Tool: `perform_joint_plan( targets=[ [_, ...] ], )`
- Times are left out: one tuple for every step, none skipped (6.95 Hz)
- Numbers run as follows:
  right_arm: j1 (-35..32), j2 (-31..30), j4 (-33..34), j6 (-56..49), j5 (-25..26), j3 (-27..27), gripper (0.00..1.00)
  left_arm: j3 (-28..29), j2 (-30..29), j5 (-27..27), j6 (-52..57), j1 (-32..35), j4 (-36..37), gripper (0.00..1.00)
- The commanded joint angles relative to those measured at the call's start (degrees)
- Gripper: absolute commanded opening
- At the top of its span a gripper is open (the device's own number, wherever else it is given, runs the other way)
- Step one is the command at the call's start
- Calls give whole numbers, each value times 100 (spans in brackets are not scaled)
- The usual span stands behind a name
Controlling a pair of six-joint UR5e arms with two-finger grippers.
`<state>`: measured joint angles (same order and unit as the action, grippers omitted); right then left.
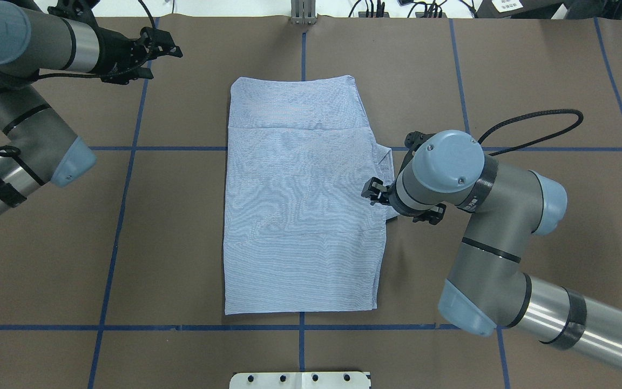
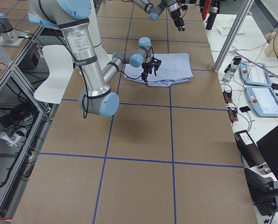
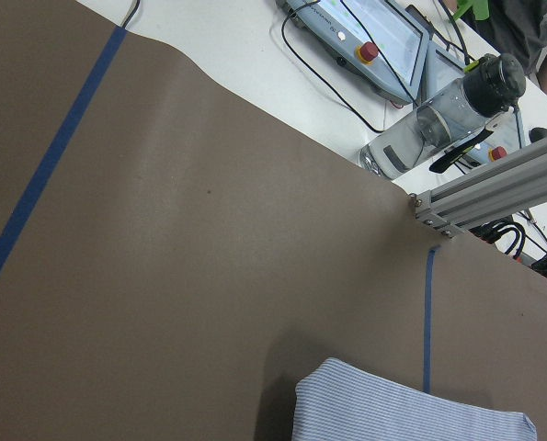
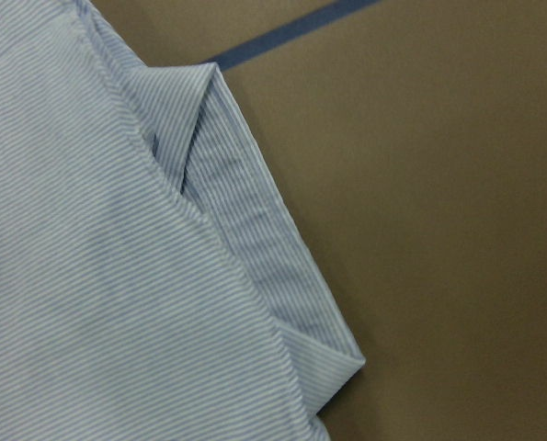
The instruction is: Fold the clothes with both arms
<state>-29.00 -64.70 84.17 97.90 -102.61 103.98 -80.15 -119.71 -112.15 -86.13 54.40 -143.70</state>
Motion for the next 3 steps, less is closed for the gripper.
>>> perform_joint_plan(
  targets=[
    [656, -7, -479, 2181, 627, 70, 99, -1, 9, 0, 0, 0, 0, 92],
    [954, -59, -551, 2894, 907, 244, 98, -9, 9, 9, -9, 0, 0, 92],
    [1392, -112, -543, 3058, 1275, 350, 98, -9, 9, 18, -9, 0, 0, 92]
  ],
)
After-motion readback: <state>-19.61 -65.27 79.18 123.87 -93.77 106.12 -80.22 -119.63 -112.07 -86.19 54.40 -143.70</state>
